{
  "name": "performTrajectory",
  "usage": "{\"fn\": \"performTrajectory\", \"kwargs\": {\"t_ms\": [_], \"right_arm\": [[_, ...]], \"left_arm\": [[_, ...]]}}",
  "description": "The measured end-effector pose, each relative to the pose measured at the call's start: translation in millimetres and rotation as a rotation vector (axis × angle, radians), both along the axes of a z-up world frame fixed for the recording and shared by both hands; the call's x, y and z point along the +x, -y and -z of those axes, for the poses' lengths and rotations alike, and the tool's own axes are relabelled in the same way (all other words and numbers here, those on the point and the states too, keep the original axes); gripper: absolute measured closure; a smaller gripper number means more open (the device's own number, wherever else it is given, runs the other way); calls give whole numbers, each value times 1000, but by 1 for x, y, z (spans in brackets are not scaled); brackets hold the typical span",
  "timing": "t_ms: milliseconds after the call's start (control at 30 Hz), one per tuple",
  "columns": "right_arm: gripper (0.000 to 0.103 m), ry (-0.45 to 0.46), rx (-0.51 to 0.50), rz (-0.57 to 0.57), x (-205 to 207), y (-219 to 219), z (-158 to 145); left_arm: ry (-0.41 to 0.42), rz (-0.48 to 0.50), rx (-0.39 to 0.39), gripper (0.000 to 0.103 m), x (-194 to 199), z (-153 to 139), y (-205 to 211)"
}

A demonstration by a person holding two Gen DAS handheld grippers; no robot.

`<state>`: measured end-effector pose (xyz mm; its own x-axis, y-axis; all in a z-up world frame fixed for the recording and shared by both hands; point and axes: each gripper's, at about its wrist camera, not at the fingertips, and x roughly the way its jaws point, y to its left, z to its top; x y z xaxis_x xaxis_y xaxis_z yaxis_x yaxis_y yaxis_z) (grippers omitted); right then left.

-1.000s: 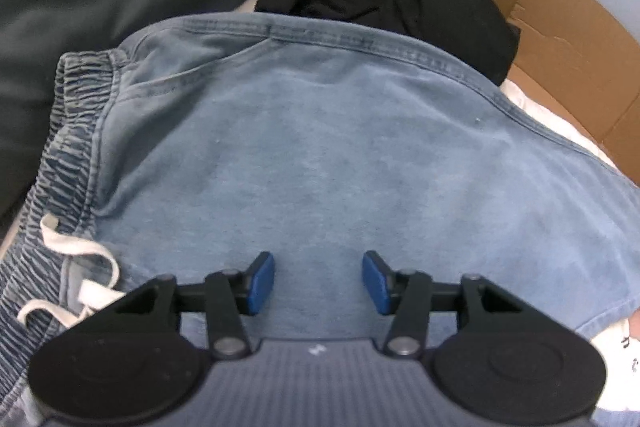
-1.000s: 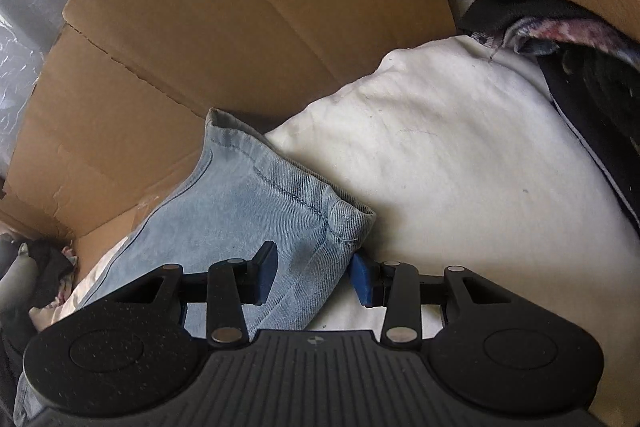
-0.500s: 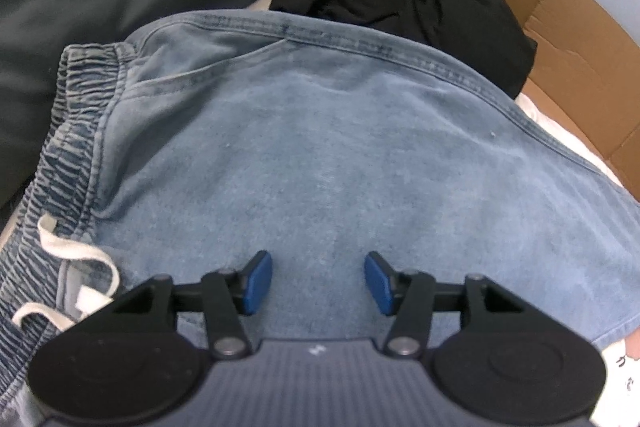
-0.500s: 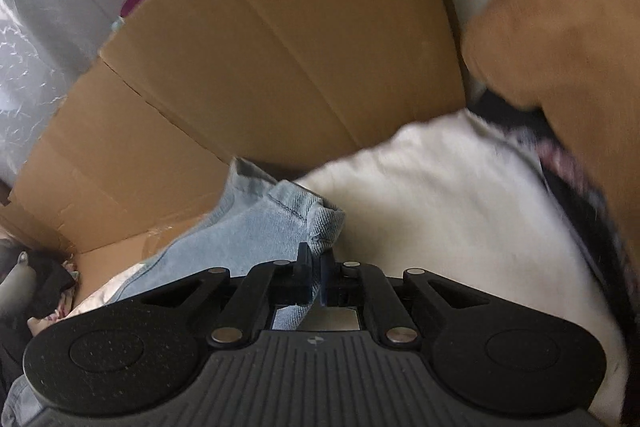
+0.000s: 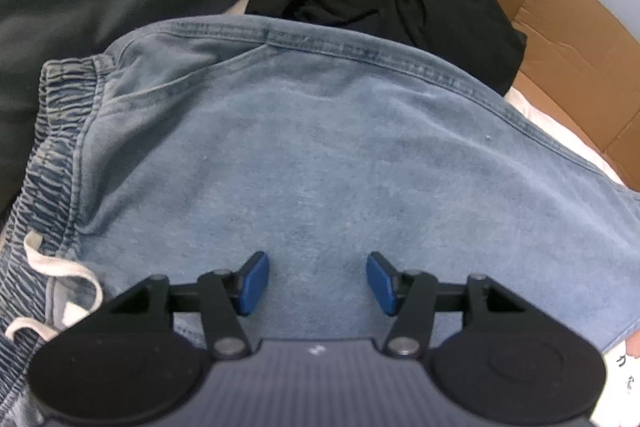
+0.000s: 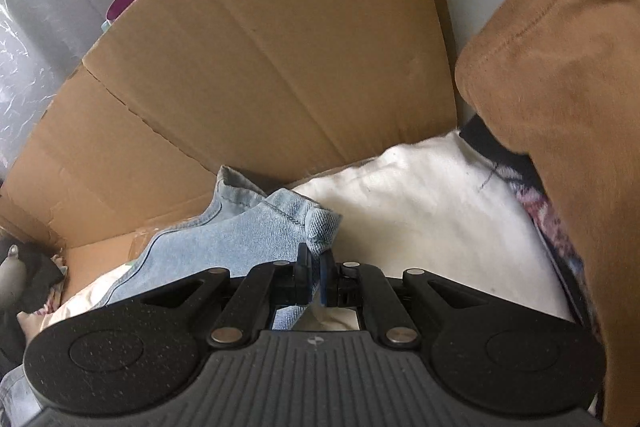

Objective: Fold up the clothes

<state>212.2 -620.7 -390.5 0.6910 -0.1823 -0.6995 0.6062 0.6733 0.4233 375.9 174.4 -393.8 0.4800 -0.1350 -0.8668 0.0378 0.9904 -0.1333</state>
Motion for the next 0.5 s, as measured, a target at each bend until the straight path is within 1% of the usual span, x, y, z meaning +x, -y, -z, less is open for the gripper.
{"fn": "performTrajectory", "kwargs": {"t_ms": [233, 333, 367, 400, 500], "right_arm": [[102, -7, -5, 26, -4, 2, -2], [101, -67, 6, 27, -7, 0, 13], [101, -93, 32, 33, -8, 2, 20], [99, -112, 47, 36, -9, 2, 26], [92, -117, 15, 29, -13, -4, 26]], "left_arm": [[3, 6, -10, 45, 5, 1, -6], [7, 6, -14, 44, 9, 0, -10], [8, 8, -12, 44, 10, 0, -10], [10, 13, -8, 44, 11, 0, -10], [15, 22, 0, 44, 15, -3, -9]]}}
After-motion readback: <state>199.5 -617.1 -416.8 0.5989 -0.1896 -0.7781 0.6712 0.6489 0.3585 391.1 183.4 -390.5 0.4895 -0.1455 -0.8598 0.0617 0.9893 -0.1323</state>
